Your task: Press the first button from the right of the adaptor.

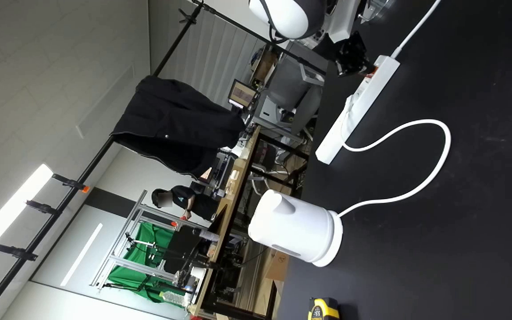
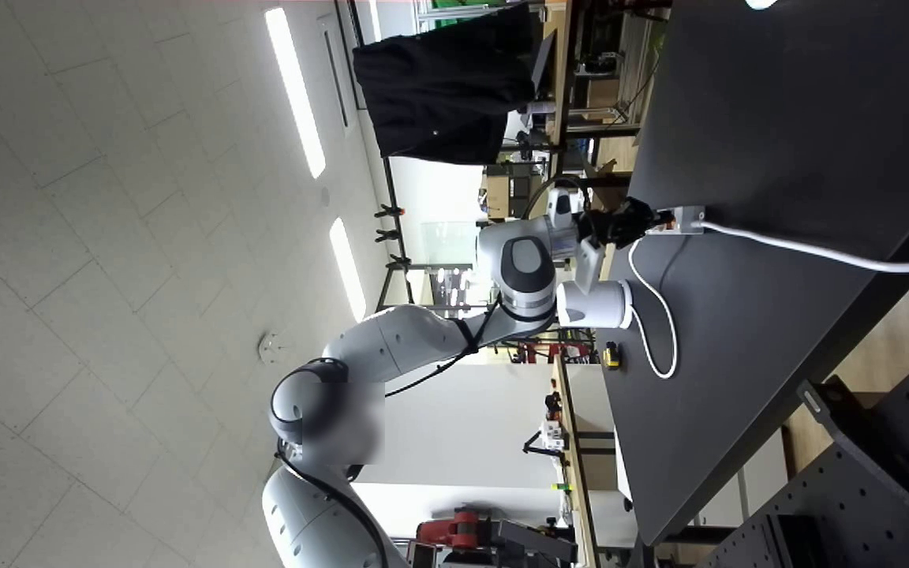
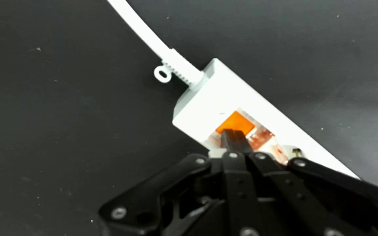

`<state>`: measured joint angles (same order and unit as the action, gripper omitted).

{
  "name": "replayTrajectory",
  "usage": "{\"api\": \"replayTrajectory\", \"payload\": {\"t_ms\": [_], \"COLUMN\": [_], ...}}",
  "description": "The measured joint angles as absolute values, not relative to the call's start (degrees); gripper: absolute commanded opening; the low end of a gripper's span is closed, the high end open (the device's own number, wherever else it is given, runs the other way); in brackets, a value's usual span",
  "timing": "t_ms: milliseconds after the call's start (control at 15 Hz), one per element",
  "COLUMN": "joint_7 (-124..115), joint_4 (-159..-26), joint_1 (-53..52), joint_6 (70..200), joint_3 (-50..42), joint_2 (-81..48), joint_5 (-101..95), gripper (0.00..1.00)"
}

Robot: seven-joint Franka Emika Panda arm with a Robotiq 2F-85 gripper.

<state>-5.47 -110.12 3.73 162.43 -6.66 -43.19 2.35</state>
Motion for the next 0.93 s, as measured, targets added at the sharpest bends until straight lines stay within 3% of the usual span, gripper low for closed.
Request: {"api": "replayTrajectory", "payload": {"t_ms": [933], "joint_7": [-6.6], "joint_4": [-108.4], "joint_1": [2.8], "joint_6": [158.7], "joint_3": [-7.5], "joint_2": [-43.5], "joint_5": [3.4], "gripper": [0.0]}}
